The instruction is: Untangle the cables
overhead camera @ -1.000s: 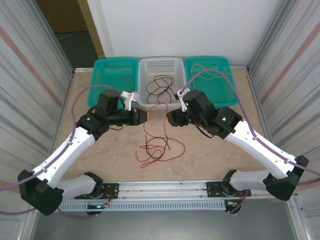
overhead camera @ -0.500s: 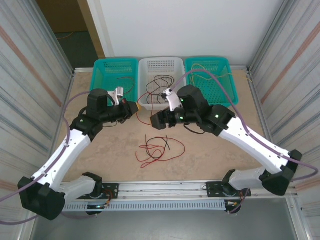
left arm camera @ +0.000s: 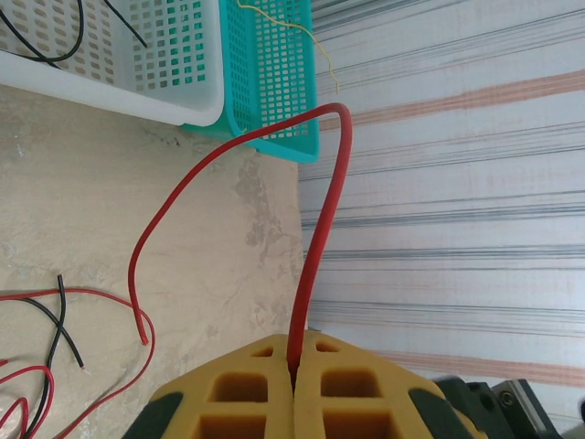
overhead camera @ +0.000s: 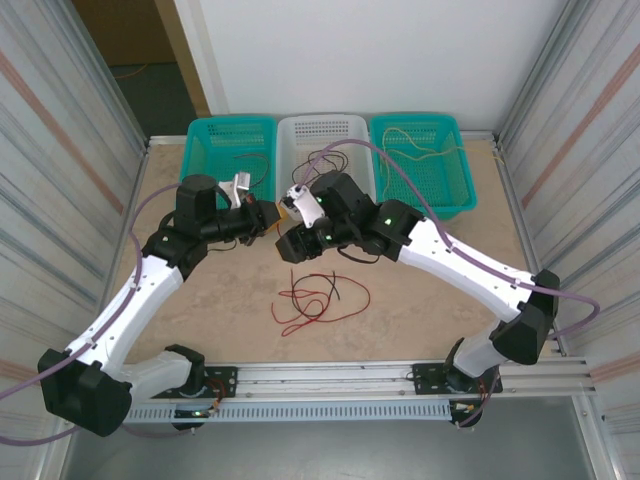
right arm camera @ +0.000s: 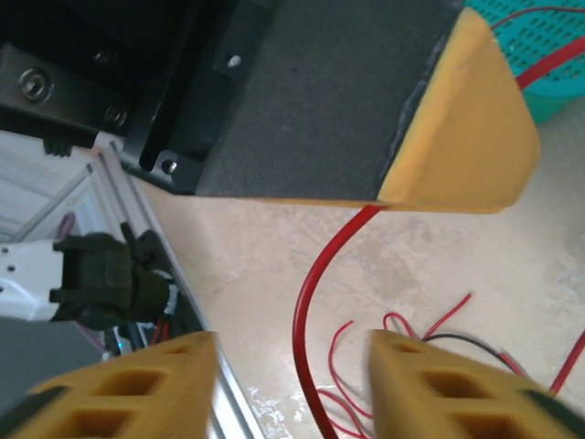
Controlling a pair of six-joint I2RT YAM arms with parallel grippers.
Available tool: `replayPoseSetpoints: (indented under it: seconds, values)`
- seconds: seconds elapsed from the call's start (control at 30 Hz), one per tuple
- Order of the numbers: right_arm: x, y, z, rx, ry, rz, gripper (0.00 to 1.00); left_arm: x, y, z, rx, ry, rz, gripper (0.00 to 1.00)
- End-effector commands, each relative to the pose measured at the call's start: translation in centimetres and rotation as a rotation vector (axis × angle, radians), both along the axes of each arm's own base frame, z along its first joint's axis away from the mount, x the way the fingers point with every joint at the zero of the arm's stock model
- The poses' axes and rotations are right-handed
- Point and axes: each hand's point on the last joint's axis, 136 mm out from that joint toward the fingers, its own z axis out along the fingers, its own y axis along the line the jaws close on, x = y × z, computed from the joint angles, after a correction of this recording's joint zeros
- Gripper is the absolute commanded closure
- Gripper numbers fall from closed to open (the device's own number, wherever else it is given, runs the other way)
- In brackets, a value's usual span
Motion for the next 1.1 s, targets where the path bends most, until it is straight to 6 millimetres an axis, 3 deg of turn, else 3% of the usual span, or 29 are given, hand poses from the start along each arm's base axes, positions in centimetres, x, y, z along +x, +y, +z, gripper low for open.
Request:
replayPoseSetpoints:
  seconds: [0.0, 0.27, 0.47, 0.67, 0.8, 0.9, 1.07]
  values:
    - [1.3, -0.6, -0.2, -0.066, -0.046, -0.066, 0.69, 0.3, 0.1, 2.1, -0.037, -0.051, 0.004, 1.00]
    - [3.0, -1.3, -0.6, -0.086, -0.043, -0.192, 1.00, 0.5, 1.2, 5.1, -0.118, -0.215, 0.077, 1.00]
    - [5.7, -1.8, 0.3, 0.105, 0.152, -0.439, 1.00, 0.1, 4.3, 7.8, -0.167, -0.459, 0.296, 1.00]
    - [6.6, -0.1, 1.1, 0.267, 0.278, -0.498, 1.00, -1.8, 5.8, 9.8, -0.205, -0.677, 0.446, 1.00]
    - [5.9, 1.5, 0.7, 0.296, 0.352, -0.458, 1.00, -2.0, 5.7, 9.9, -0.196, -0.712, 0.437, 1.00]
    - [5.4, 1.6, 0.6, 0.299, 0.358, -0.449, 1.00, -2.1, 6.2, 9.7, -0.182, -0.719, 0.460, 1.00]
    - [5.3, 0.4, 0.8, 0.302, 0.356, -0.458, 0.84, -1.8, 7.2, 8.8, -0.123, -0.693, 0.512, 1.00]
